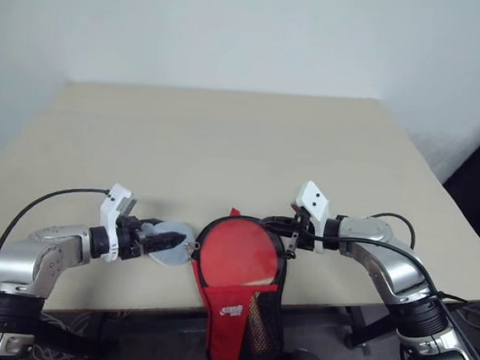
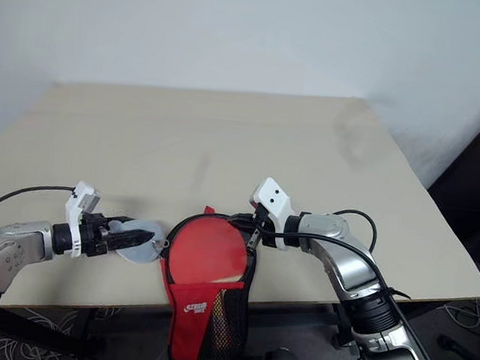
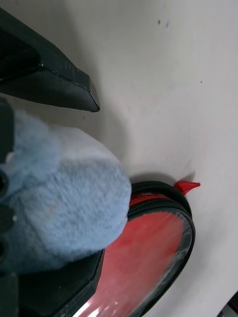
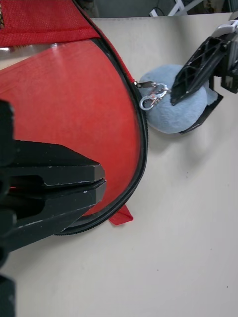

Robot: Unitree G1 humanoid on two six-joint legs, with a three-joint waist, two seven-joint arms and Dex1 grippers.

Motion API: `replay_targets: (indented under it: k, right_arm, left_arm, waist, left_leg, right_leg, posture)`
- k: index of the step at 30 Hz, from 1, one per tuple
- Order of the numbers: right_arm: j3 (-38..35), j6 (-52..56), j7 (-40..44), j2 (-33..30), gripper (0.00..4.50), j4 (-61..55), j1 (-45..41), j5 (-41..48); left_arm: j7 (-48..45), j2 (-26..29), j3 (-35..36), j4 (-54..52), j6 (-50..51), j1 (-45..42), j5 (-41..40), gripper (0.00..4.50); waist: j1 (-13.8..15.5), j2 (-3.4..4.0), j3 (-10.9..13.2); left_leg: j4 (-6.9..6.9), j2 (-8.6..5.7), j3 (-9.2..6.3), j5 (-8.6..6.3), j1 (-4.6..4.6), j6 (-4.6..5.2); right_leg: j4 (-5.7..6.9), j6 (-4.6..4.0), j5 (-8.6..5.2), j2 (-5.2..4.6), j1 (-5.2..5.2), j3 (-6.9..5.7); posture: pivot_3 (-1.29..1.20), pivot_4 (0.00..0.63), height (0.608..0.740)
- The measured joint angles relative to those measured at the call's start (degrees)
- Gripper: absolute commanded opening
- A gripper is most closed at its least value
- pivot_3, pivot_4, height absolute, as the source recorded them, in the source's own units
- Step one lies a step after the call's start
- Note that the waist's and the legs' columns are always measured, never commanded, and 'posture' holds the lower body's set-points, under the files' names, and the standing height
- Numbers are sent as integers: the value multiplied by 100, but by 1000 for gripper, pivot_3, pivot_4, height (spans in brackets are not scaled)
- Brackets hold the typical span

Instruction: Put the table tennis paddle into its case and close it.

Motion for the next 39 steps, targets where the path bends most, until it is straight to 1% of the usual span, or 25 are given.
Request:
replay_targets:
  k: [5,9,12,14,17,19,21,24,26,28,35,39]
  right_arm:
    - [-6,2,2,-3,0,-36,0,4]
    - [-15,2,5,-7,0,-37,0,4]
    - [-38,2,6,-12,0,-37,0,4]
    - [-46,2,7,-12,0,-37,0,4]
    - [-48,2,7,-13,0,-37,0,3]
    - [-50,2,7,-14,0,-37,0,3]
    - [-52,2,8,-19,0,-37,0,3]
    - [-52,2,12,-36,0,-37,0,4]
    - [-52,2,18,-56,0,-37,0,5]
    - [-52,2,32,-71,0,-37,0,6]
    - [-46,6,175,-98,0,-96,0,57]
    - [-22,10,252,-110,0,-109,0,70]
  left_arm:
    - [132,-274,33,-11,-13,96,10,4488]
    - [179,-356,53,-136,17,179,-1,4488]
    - [158,-360,52,-196,39,258,-2,3883]
    - [157,-377,48,-195,79,259,-5,3282]
    - [146,-384,39,-187,91,256,-4,2242]
    - [141,-384,40,-177,91,242,-4,1651]
    - [134,-384,41,-166,92,218,-3,1177]
    - [124,-383,43,-152,105,190,-3,696]
    - [111,-381,43,-142,114,176,-1,525]
    - [109,-378,43,-140,116,172,4,454]
    - [109,-342,18,-141,139,134,55,453]
    - [89,-229,-41,-150,126,104,152,453]
  waist:
    - [1,-1,-2]
    - [0,-1,-3]
    - [1,1,-4]
    - [0,1,-5]
    - [0,0,-7]
    - [0,1,-9]
    - [0,1,-11]
    - [1,2,-16]
    - [1,3,-19]
    - [1,3,-20]
    - [0,2,-22]
    - [-6,1,-22]
  left_leg:
    - [8,0,-2,0,1,0]
    - [15,0,-2,0,1,0]
    - [16,0,-2,0,2,0]
    - [18,0,-2,0,2,0]
    - [19,0,-3,0,3,1]
    - [21,0,-3,0,5,0]
    - [23,0,-4,0,6,1]
    - [25,0,-6,0,7,0]
    - [26,0,-6,0,7,0]
    - [26,0,-6,-1,8,1]
    - [28,0,-8,0,8,0]
    - [27,5,-6,-1,9,0]
  right_leg:
    - [4,-1,2,0,3,0]
    - [5,-3,3,0,6,-1]
    - [5,-3,3,0,7,-1]
    - [6,-3,3,0,8,-1]
    - [8,-4,4,1,9,-1]
    - [8,-4,4,1,12,-1]
    - [8,-5,4,1,14,-1]
    - [9,-5,4,1,17,-3]
    - [9,-5,5,1,18,-3]
    - [9,-5,5,1,19,-3]
    - [10,-6,5,2,20,-4]
    - [10,-7,5,6,19,-3]
  posture:
    - [0,0,707]
    - [0,0,707]
    - [0,0,707]
    - [0,0,707]
    - [0,0,707]
    - [0,0,707]
    - [0,0,707]
    - [0,0,707]
    - [0,0,707]
    - [0,0,707]
    - [0,0,707]
    - [0,0,707]
